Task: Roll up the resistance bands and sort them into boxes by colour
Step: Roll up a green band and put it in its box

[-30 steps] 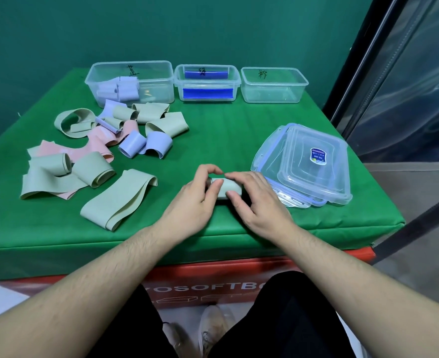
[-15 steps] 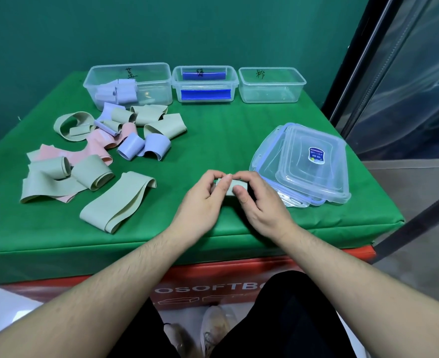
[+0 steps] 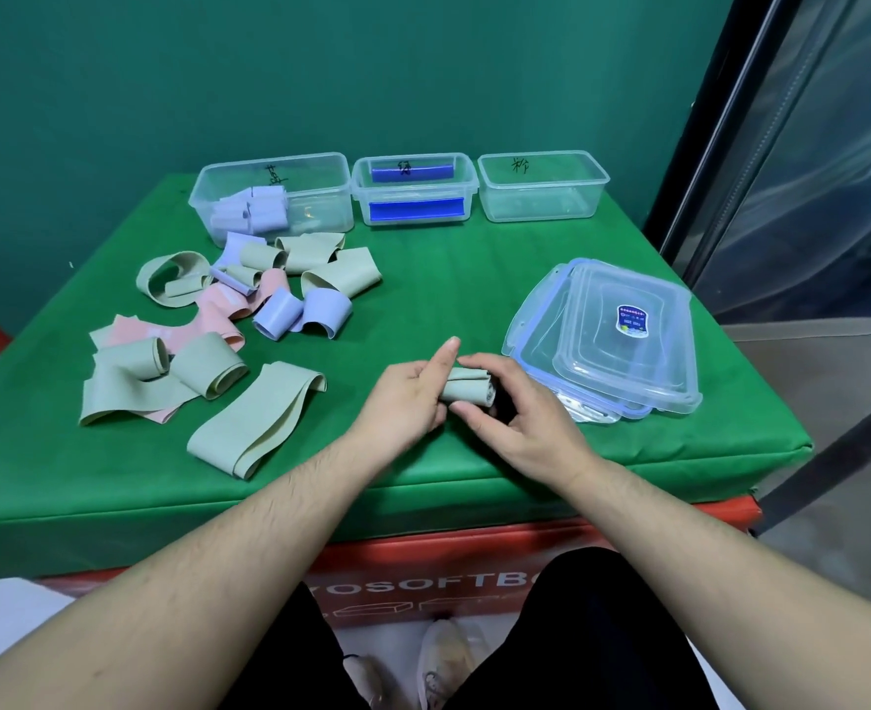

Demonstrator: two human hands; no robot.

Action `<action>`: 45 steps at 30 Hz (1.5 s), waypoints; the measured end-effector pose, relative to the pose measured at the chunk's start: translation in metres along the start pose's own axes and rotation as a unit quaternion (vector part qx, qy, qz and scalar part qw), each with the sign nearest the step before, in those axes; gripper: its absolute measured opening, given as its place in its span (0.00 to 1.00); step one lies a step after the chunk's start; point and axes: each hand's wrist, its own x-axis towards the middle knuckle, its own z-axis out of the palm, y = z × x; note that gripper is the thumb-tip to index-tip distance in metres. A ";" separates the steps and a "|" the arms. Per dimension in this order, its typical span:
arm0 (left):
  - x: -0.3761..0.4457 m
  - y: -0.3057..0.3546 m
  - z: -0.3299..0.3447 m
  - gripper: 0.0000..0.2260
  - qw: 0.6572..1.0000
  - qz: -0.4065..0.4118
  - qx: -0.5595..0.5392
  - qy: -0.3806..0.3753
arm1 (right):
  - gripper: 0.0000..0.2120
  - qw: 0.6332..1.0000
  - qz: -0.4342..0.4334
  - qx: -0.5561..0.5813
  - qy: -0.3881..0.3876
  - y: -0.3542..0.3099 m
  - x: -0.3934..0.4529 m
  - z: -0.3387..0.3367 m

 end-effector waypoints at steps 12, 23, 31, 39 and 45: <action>0.015 0.020 -0.012 0.22 0.923 -0.182 -0.307 -0.142 | 0.15 0.972 0.085 0.218 0.019 -0.035 0.049 0.012; 0.049 0.019 -0.034 0.22 0.937 -0.174 -0.295 -0.063 | 0.10 0.984 0.091 0.152 0.010 -0.039 0.098 0.018; 0.058 0.029 -0.056 0.11 0.971 -0.009 -0.229 0.070 | 0.08 0.990 0.110 0.046 -0.073 -0.029 0.118 0.017; 0.069 0.029 -0.081 0.13 0.993 0.021 -0.111 0.034 | 0.13 0.979 0.179 -0.019 -0.094 -0.021 0.150 0.015; 0.090 0.031 -0.102 0.17 0.995 -0.009 -0.101 -0.014 | 0.13 0.970 0.182 -0.097 -0.126 -0.018 0.175 0.016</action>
